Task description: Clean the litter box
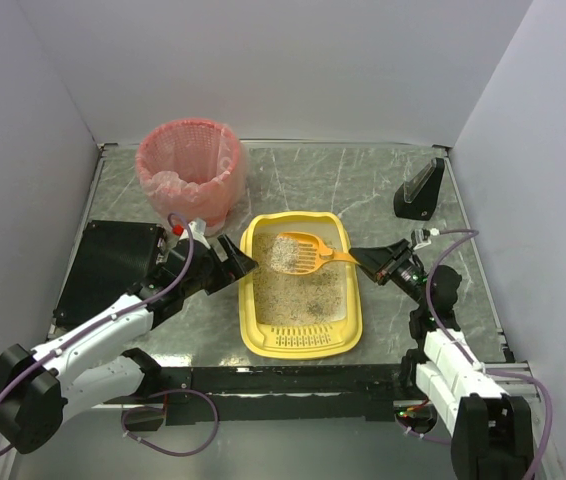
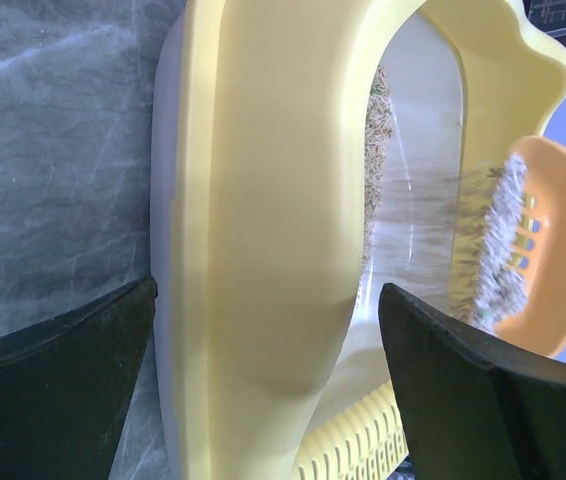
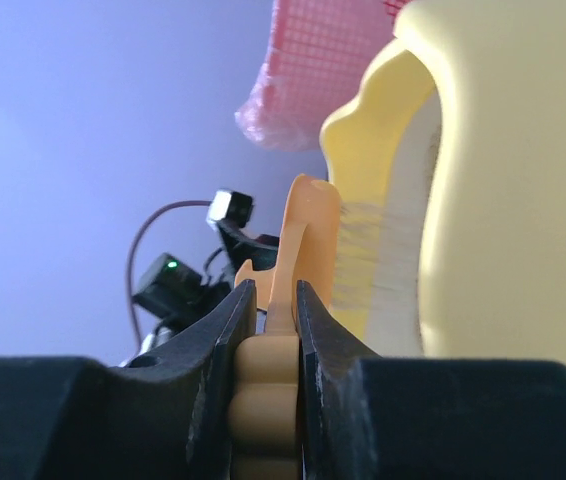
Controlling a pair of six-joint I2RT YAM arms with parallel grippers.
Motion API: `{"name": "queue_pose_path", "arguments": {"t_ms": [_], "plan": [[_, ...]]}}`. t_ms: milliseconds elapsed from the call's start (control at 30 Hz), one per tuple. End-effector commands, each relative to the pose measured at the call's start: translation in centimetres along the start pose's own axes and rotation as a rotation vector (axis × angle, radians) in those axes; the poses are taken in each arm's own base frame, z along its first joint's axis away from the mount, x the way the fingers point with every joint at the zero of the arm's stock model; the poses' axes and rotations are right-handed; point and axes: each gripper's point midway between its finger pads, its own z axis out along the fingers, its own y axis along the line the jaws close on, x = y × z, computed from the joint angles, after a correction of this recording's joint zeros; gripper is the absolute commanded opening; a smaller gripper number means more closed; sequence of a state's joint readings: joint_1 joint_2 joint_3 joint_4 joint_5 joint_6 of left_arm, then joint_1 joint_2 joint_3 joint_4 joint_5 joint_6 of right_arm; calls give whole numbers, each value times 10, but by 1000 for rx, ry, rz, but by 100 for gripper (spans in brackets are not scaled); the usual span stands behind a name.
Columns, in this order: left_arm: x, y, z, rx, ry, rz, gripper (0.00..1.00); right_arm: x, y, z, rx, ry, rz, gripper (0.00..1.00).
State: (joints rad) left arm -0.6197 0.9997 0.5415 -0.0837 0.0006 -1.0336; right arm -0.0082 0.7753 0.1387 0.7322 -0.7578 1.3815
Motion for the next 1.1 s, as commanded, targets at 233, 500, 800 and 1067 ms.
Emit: {"name": "queue_pose_path", "arguments": {"t_ms": [233, 500, 800, 1067], "plan": [[-9, -12, 8, 59, -36, 11, 97, 5, 31, -15, -210, 88, 77, 0], [-8, -12, 9, 65, -28, 13, 97, 6, 13, -11, -98, 99, 56, 0], [-12, -13, 2, 73, -55, 19, 97, -17, 13, -13, 69, -47, -200, 0], [-14, -14, -4, 81, -62, 22, 97, -12, 21, -11, 35, 7, -187, 0]]}}
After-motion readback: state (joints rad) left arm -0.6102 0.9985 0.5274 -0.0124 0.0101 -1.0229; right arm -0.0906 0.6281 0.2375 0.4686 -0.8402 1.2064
